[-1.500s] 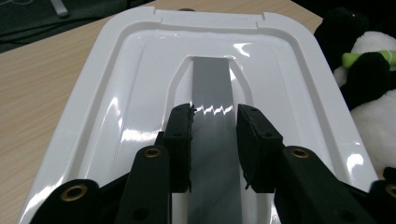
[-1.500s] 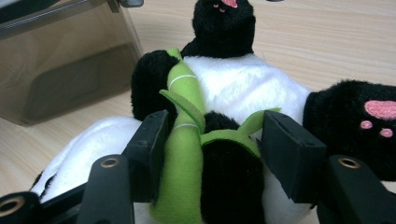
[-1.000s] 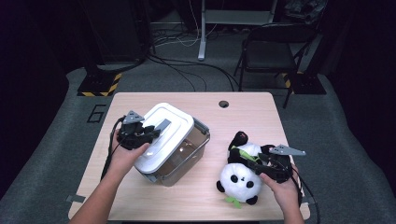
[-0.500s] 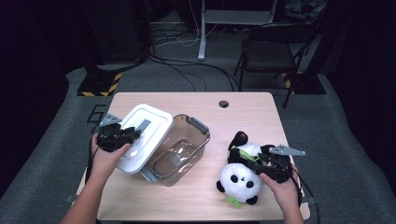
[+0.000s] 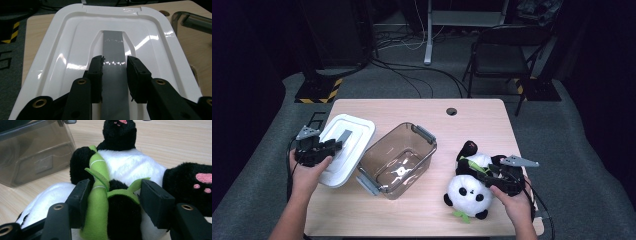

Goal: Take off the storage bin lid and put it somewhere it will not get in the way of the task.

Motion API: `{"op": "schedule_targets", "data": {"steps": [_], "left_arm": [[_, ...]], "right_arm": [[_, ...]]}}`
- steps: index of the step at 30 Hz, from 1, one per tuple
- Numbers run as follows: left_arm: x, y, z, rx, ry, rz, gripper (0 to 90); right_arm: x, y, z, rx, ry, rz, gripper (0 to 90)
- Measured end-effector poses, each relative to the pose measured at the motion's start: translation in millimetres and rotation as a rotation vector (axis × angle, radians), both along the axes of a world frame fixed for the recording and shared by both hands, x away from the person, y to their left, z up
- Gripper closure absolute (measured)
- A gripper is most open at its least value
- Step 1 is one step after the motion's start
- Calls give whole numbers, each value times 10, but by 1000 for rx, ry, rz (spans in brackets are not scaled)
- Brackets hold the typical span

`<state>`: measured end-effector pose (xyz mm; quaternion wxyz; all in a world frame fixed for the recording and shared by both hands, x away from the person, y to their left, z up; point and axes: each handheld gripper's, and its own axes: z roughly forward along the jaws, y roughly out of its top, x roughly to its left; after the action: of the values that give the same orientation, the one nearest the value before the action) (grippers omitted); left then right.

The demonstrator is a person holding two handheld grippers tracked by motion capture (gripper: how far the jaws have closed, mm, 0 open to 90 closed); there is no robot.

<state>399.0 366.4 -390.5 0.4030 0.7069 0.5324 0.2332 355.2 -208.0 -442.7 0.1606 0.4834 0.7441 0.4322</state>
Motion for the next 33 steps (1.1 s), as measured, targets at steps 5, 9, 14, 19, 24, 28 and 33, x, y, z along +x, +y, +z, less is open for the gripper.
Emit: {"op": "schedule_targets", "data": {"steps": [5,9,14,19,24,28,33], "left_arm": [[-28,101,-48,11,-1,32,665],[-36,159,-90,13,0,46,665],[-32,206,-174,18,11,58,665],[-22,245,-291,26,17,76,665],[-20,315,-420,14,19,77,665],[-10,359,-523,14,23,90,665],[9,358,-650,15,32,98,665]], "right_arm": [[-2,6,1,-1,0,-2,414],[-1,8,0,-1,0,-2,414],[0,6,-2,-1,0,-2,413],[-1,7,-3,-1,-1,-2,413],[2,2,-6,-3,-3,-1,413],[3,6,-8,2,-1,0,413],[3,7,-9,1,0,-1,413]]}}
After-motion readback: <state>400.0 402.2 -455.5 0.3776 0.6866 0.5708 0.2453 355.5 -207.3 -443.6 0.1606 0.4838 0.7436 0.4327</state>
